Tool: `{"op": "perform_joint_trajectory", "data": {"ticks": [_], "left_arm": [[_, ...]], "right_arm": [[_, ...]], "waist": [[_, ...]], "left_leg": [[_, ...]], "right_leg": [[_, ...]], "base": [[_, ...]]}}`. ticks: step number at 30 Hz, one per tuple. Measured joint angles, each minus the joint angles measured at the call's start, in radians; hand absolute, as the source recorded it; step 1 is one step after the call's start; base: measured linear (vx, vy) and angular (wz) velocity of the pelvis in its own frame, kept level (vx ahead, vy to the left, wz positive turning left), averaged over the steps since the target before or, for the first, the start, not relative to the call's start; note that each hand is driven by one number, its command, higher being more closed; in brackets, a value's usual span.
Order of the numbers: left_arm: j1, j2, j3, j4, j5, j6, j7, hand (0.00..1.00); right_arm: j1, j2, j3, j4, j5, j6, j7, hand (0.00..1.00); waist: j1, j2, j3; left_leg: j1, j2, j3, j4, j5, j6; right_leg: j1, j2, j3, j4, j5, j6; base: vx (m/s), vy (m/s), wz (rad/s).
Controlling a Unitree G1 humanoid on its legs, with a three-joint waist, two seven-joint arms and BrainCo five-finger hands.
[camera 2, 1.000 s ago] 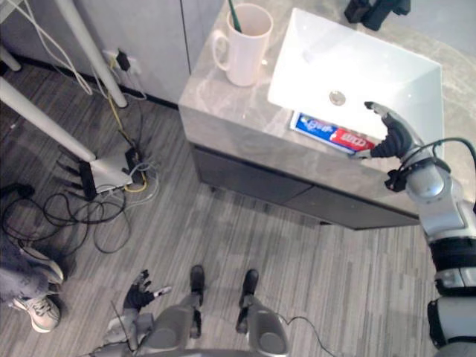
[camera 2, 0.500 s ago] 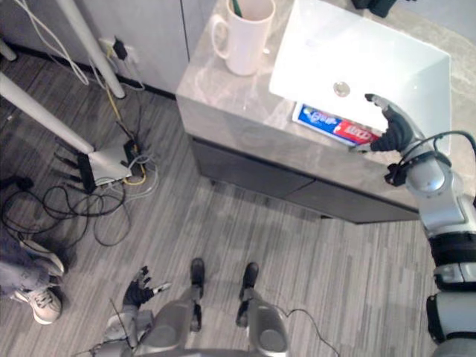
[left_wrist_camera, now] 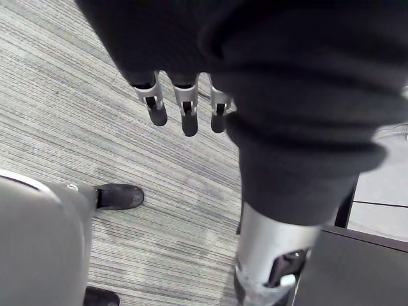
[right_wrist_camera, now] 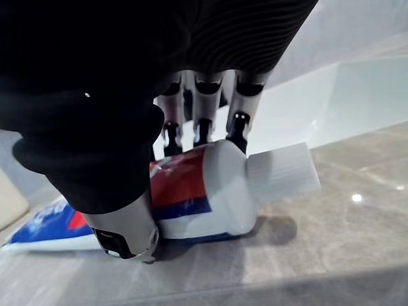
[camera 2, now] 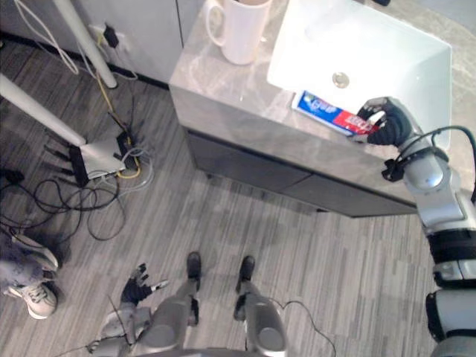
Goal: Organize washtable
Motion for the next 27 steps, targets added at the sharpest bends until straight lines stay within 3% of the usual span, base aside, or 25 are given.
{"op": "perform_joint_trajectory", "data": {"ticks": [13,18,20,23,27], "left_arm": [[-0.009,-0.004,0.0,0.01,0.001,0.003,0.003,0.0],[-0.01,-0.016,0.002,0.012,0.003,0.008,0.023,0.0],[-0.01,-0.038,0.028,0.023,0.012,0.009,0.029,0.0],[-0.009,-0.058,0.071,0.033,0.016,0.021,0.044,0.0],[-0.005,-0.069,0.106,0.048,0.015,0.03,0.056,0.0]], "right_arm": [[-0.016,0.003,-0.001,-0.004,0.001,0.002,-0.004,1.0],[-0.023,0.097,-0.122,-0.01,0.054,0.015,-0.047,1.0],[-0.018,0.176,-0.261,-0.099,0.118,0.013,-0.107,1.0],[-0.009,0.24,-0.368,-0.26,0.21,-0.007,-0.187,1.0],[0.067,0.297,-0.399,-0.475,0.248,-0.068,-0.215,1.0]], "waist": [[0.002,0.008,-0.001],[0.001,0.026,-0.004],[0.001,0.047,-0.009],[0.001,0.056,-0.014],[0.002,0.057,-0.05]], "left_leg": [[-0.008,0.003,-0.005,0.0,0.013,-0.006],[-0.011,0.004,-0.009,0.004,0.02,-0.004],[-0.01,0.003,-0.016,0.006,0.024,-0.003],[0.022,0.005,-0.027,0.006,0.026,-0.005],[0.041,0.005,-0.036,0.001,0.018,-0.008]], "right_leg": [[0.0,0.004,0.008,-0.012,0.0,0.0],[0.002,0.006,0.007,-0.018,0.009,-0.013],[0.006,0.005,0.0,-0.018,0.009,-0.013],[0.044,0.008,-0.007,-0.023,0.009,-0.013],[0.077,0.007,-0.008,-0.038,0.007,-0.011]], "base": [[0.06,0.005,0.01],[0.05,0.012,0.01],[0.05,0.021,0.08],[0.06,0.012,0.08],[0.03,0.019,0.1]]}}
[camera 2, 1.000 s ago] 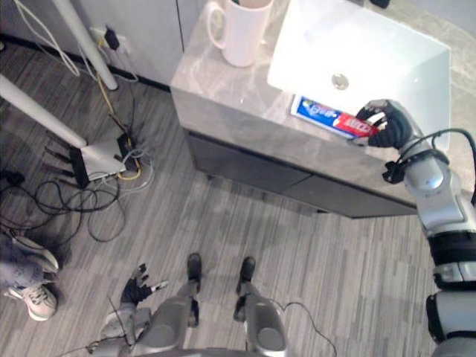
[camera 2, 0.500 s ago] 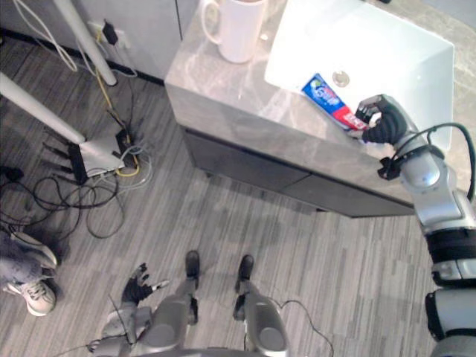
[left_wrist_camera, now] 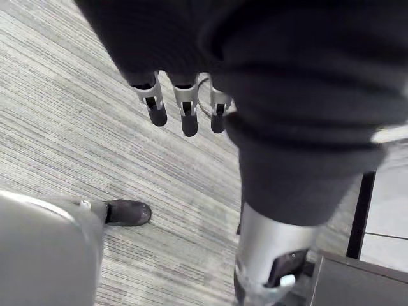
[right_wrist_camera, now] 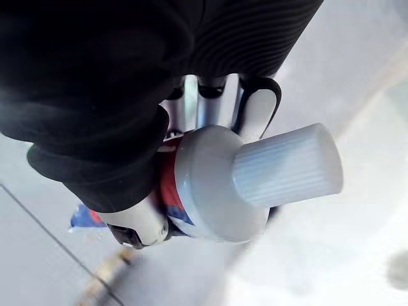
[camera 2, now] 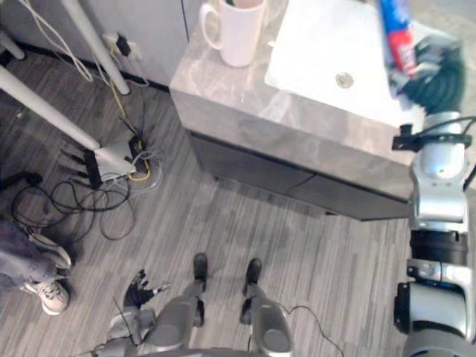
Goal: Organize washtable
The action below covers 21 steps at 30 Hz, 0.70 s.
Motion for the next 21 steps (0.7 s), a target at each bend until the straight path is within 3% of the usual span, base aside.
{"op": "perform_joint_trajectory", "data": {"ticks": [5,9,13,17,21], "left_arm": [[0.044,-0.021,0.071,-0.069,-0.025,0.007,0.035,0.0],[0.096,-0.049,0.21,-0.357,-0.106,-0.007,0.082,0.0],[0.103,0.003,0.219,-0.636,-0.147,-0.039,0.088,0.0],[0.076,0.1,0.199,-0.852,-0.188,-0.077,0.003,0.0],[0.072,0.169,0.116,-0.944,-0.255,-0.078,-0.115,0.0]], "right_arm": [[0.109,0.056,0.122,-0.101,0.0,-0.029,0.072,1.0],[0.252,0.083,0.146,-0.126,0.029,-0.028,0.146,1.0],[0.345,0.161,0.162,-0.131,0.071,-0.022,0.189,1.0],[0.434,0.243,0.234,-0.158,0.099,0.01,0.268,1.0],[0.514,0.271,0.291,-0.18,0.119,0.039,0.337,1.0]], "waist": [[0.005,-0.009,-0.05],[0.013,-0.008,-0.101],[0.028,0.001,-0.136],[0.031,0.014,-0.17],[0.031,0.028,-0.185]], "left_leg": [[0.046,-0.003,0.002,-0.001,-0.006,-0.001],[0.07,-0.002,0.0,-0.002,-0.009,-0.005],[0.096,-0.003,-0.01,-0.001,-0.007,-0.01],[0.115,-0.009,-0.03,-0.001,-0.007,-0.011],[0.125,-0.016,-0.045,-0.002,-0.009,-0.011]], "right_leg": [[0.048,-0.005,0.002,0.001,-0.035,0.004],[0.084,-0.003,-0.02,-0.007,-0.054,0.006],[0.12,-0.004,-0.039,-0.017,-0.047,0.006],[0.15,-0.009,-0.057,-0.021,-0.048,0.007],[0.168,-0.015,-0.075,-0.021,-0.051,0.011]], "base": [[0.0,0.005,0.03],[0.02,-0.009,0.08],[0.04,0.001,0.07],[0.03,0.013,0.14],[0.0,0.022,0.12]]}}
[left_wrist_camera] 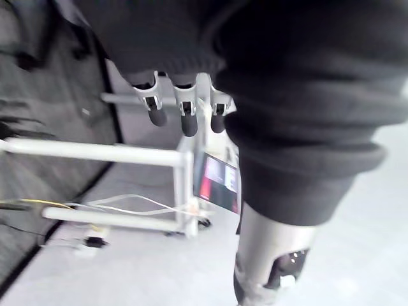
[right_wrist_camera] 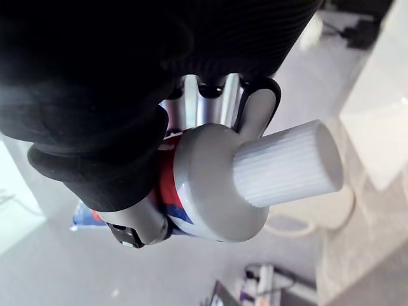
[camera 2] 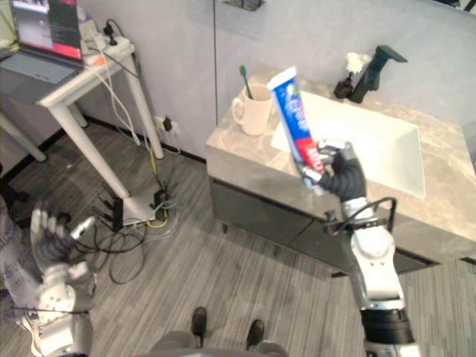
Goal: Organize washtable
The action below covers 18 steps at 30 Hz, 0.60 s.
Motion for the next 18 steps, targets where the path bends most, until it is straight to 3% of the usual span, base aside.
{"op": "perform_joint_trajectory", "data": {"ticks": [3,9,12,18], "left_arm": [[0.018,0.005,-0.097,-0.019,-0.071,0.006,-0.101,0.0],[0.018,0.017,-0.358,-0.035,-0.147,0.058,-0.216,0.0],[-0.008,0.018,-0.444,-0.047,-0.153,0.073,-0.235,0.0],[-0.089,0.026,-0.51,-0.047,-0.153,0.088,-0.231,0.0]], "right_arm": [[0.05,0.008,0.059,-0.024,0.026,0.014,0.059,1.0],[0.124,0.047,0.21,-0.059,0.037,0.021,0.127,1.0],[0.138,0.063,0.256,-0.059,0.036,0.041,0.149,1.0],[0.135,0.083,0.265,-0.091,0.028,0.041,0.142,1.0]], "waist": [[-0.001,0.015,-0.011],[-0.008,0.019,-0.029],[-0.011,0.021,-0.032],[-0.024,0.023,-0.037]], "left_leg": [[0.008,-0.005,-0.001,0.0,-0.003,0.005],[0.011,-0.005,0.013,0.0,-0.004,0.006],[0.011,-0.005,0.017,0.0,-0.003,0.005],[-0.014,-0.003,0.036,0.0,-0.001,0.002]], "right_leg": [[0.004,-0.007,0.0,0.01,-0.007,0.007],[0.003,-0.008,0.01,0.01,-0.014,0.006],[0.001,-0.007,0.014,0.009,-0.014,0.006],[-0.036,-0.006,0.034,0.015,-0.009,0.004]], "base": [[-0.02,0.035,0.01],[-0.02,0.005,-0.05],[0.0,0.006,-0.04],[0.01,0.008,-0.09]]}}
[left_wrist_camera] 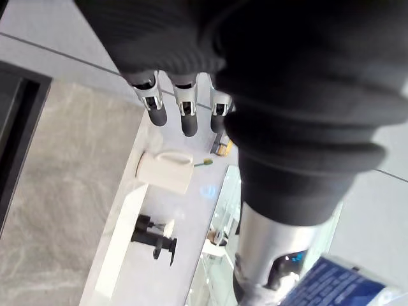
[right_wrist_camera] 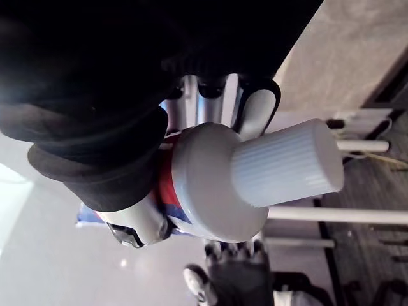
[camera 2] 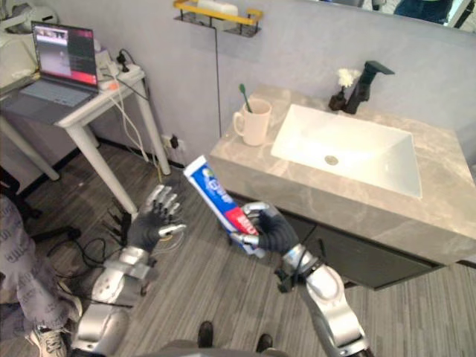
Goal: Organize washtable
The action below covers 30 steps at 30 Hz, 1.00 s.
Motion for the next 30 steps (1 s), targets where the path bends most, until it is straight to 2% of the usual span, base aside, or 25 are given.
{"op": "perform_joint_trajectory", "data": {"ticks": [12,21,24,30], "left_arm": [[-0.108,0.019,-0.075,0.01,0.001,0.002,0.003,0.0],[-0.188,0.02,-0.102,0.023,0.001,0.002,0.003,0.0],[-0.207,0.022,-0.103,0.037,0.0,0.002,0.004,0.0],[-0.257,0.032,-0.102,0.037,0.0,0.002,0.003,0.0]], "right_arm": [[-0.013,-0.003,0.041,-0.04,-0.017,0.0,0.01,1.0],[-0.019,-0.004,0.041,-0.039,-0.052,0.0,0.017,1.0],[-0.02,-0.005,0.042,-0.039,-0.052,0.0,0.021,1.0],[-0.02,-0.017,0.041,-0.039,-0.056,0.0,0.021,1.0]], "waist": [[-0.01,0.004,-0.001],[-0.018,0.035,-0.025],[-0.033,0.039,-0.028],[-0.037,0.04,-0.029]], "left_leg": [[0.006,0.0,0.023,0.0,-0.003,0.002],[-0.004,-0.001,0.029,0.0,0.0,0.005],[-0.004,-0.001,0.029,0.0,0.0,0.006],[-0.002,0.0,0.031,0.0,0.0,0.006]], "right_leg": [[-0.003,0.0,0.021,-0.005,0.007,0.0],[-0.015,-0.001,0.026,-0.006,0.012,-0.003],[-0.015,0.0,0.026,-0.006,0.012,-0.003],[-0.015,0.001,0.028,-0.007,0.013,-0.004]], "base": [[0.02,0.008,-0.05],[0.0,0.004,-0.01],[0.0,0.0,0.0],[0.0,0.0,0.0]]}}
